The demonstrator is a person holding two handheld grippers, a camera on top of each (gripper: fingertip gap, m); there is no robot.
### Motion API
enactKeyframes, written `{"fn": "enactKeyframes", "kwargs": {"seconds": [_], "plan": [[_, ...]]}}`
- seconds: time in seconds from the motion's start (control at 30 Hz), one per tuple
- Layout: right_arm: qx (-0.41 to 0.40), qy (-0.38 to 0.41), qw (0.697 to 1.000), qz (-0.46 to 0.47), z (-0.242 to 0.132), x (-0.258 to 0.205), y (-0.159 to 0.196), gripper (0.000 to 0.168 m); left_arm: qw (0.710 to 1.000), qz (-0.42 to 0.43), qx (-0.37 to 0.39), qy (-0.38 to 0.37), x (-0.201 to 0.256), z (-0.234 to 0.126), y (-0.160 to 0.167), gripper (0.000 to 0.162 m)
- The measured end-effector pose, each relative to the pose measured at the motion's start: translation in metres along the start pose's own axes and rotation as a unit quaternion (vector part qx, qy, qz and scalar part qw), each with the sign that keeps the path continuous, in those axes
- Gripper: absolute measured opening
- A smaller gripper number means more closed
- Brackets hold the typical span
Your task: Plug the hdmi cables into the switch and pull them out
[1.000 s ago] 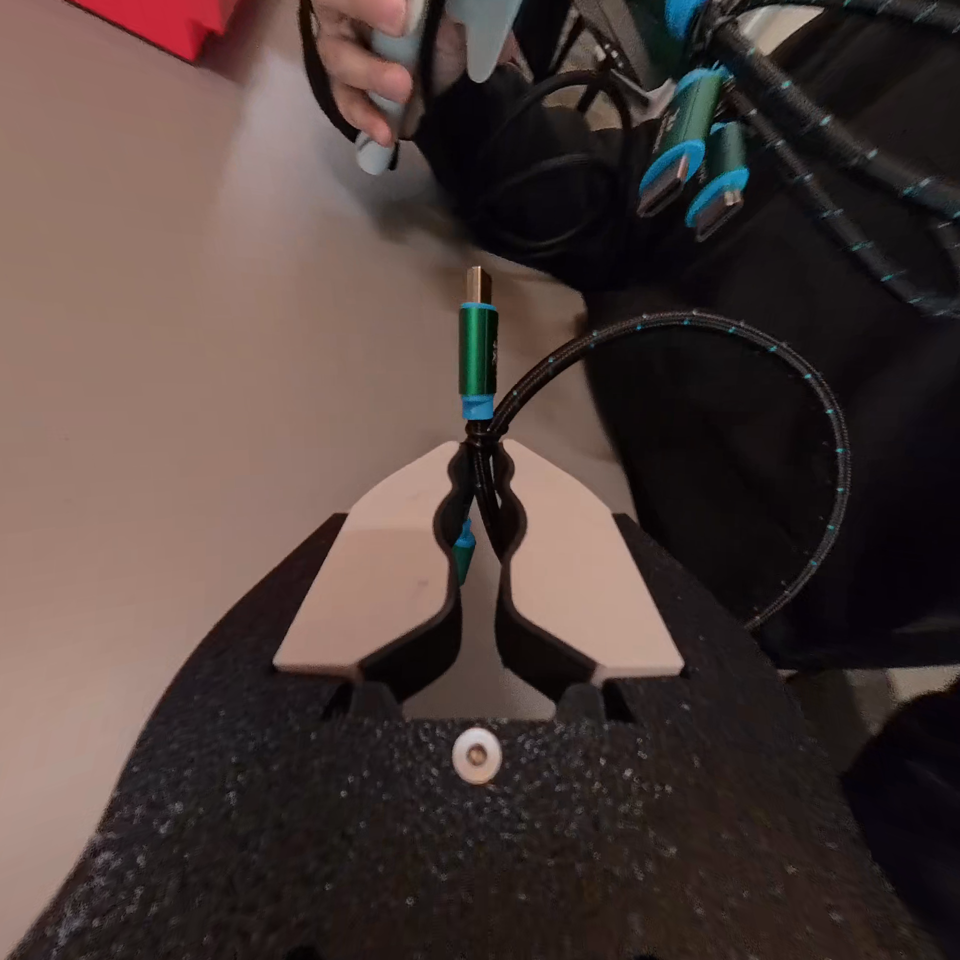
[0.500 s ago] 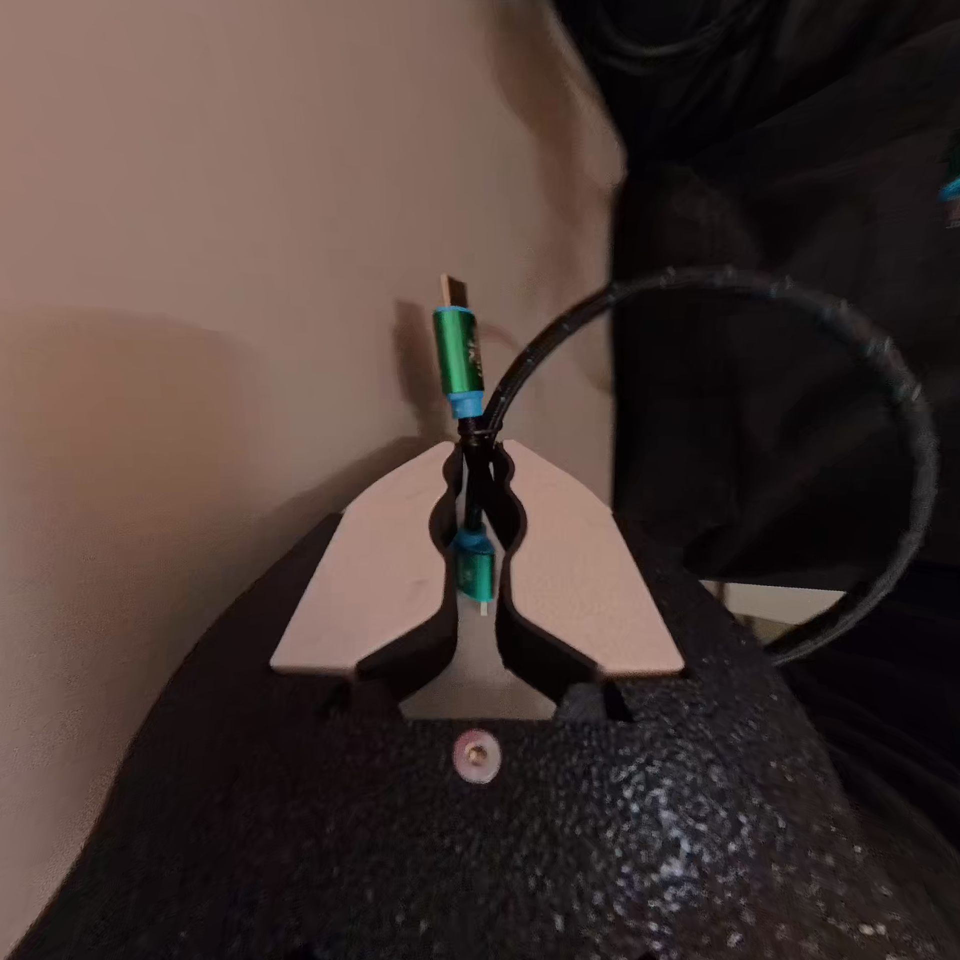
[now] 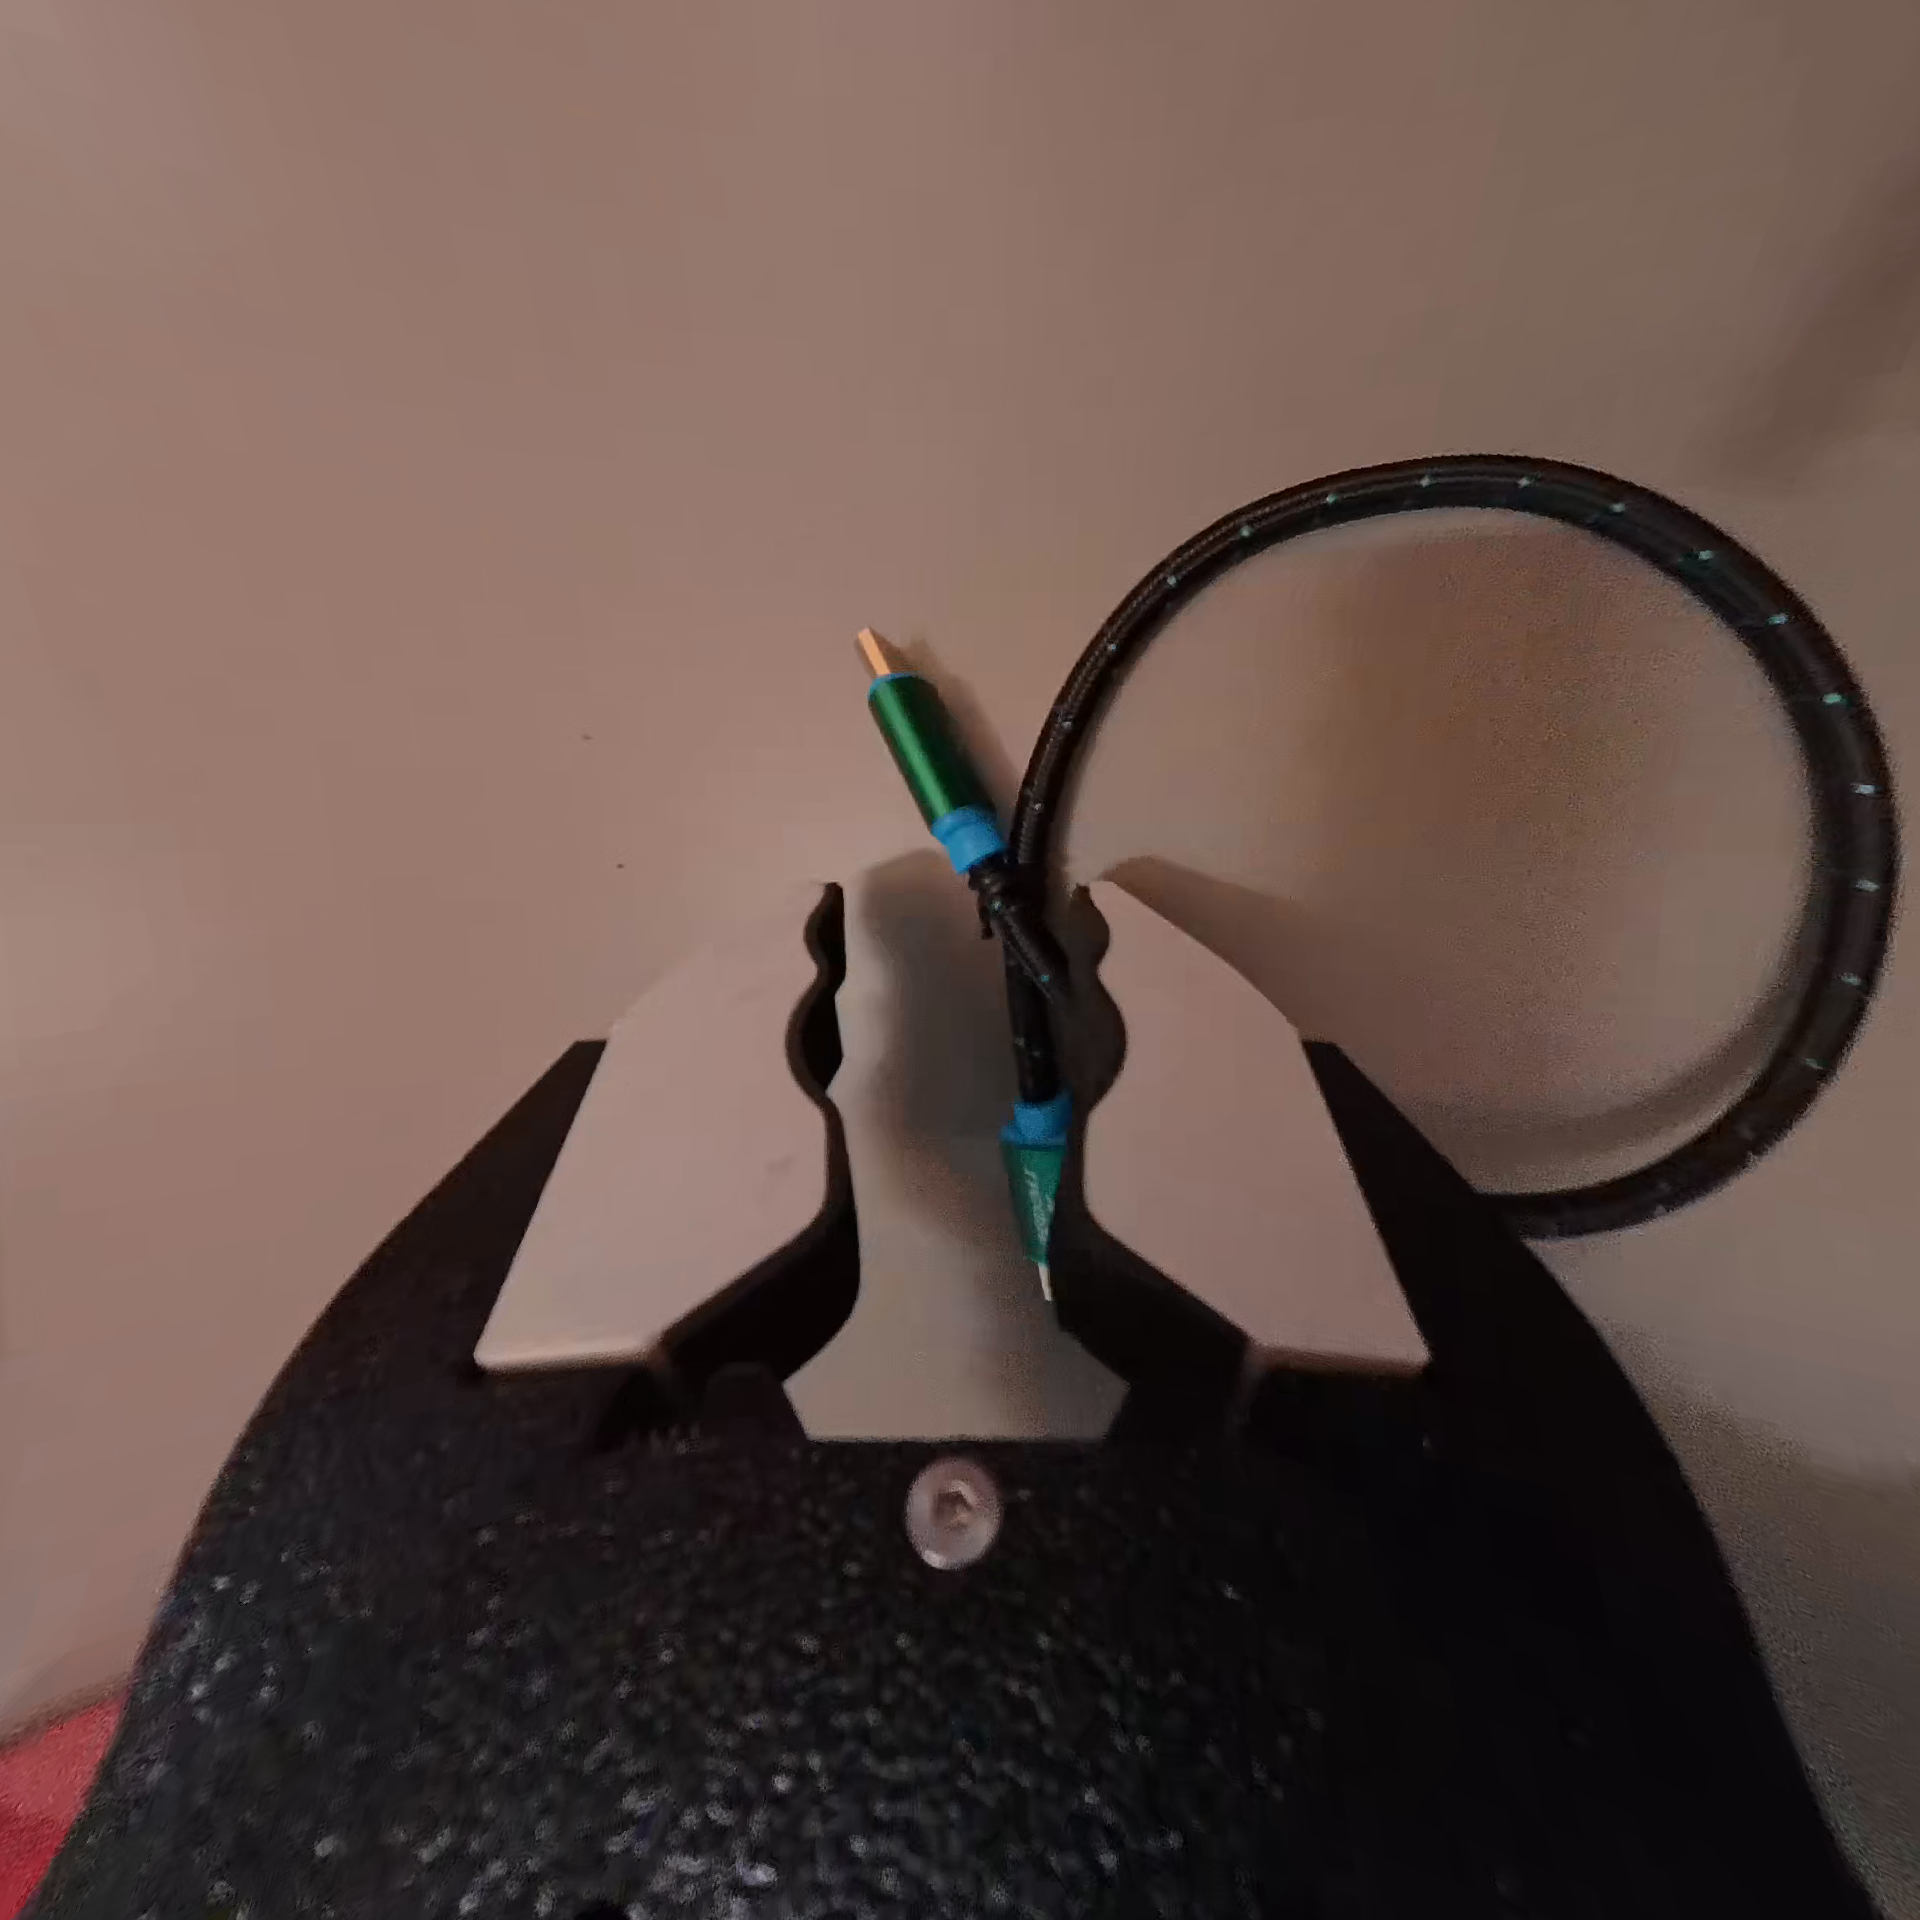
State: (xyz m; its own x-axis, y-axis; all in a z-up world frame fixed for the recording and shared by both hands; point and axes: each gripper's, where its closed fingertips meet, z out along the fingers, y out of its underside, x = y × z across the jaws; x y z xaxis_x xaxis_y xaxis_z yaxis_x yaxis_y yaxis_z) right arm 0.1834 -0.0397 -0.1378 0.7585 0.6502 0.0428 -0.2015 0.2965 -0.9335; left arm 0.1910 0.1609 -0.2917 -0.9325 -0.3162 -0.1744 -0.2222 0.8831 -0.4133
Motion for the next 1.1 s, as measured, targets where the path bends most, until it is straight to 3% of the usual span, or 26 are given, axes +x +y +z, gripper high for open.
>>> {"fn": "enactKeyframes", "kwargs": {"seconds": [0.2, 0.5, 0.77, 0.97, 1.1], "plan": [[-0.002, 0.001, 1.000, -0.001, 0.000, 0.000, 0.001, 0.023, 0.994, 0.039, -0.003, -0.099, 0.005, -0.012, -0.001, 0.027], [-0.010, 0.001, 1.000, -0.001, 0.002, 0.000, 0.003, 0.023, 0.992, 0.046, 0.056, -0.106, 0.008, -0.005, -0.011, 0.012], [-0.014, 0.000, 1.000, 0.002, 0.003, 0.001, 0.005, 0.023, 0.987, 0.071, 0.037, -0.141, -0.006, 0.000, -0.012, 0.002], [-0.016, 0.000, 1.000, 0.005, 0.003, 0.001, 0.006, 0.023, 0.995, -0.004, 0.052, -0.085, -0.012, 0.002, -0.009, 0.003], [-0.016, 0.000, 1.000, 0.005, 0.003, 0.001, 0.006, 0.023, 0.998, -0.030, 0.013, -0.054, -0.013, 0.003, -0.006, 0.004]]}}
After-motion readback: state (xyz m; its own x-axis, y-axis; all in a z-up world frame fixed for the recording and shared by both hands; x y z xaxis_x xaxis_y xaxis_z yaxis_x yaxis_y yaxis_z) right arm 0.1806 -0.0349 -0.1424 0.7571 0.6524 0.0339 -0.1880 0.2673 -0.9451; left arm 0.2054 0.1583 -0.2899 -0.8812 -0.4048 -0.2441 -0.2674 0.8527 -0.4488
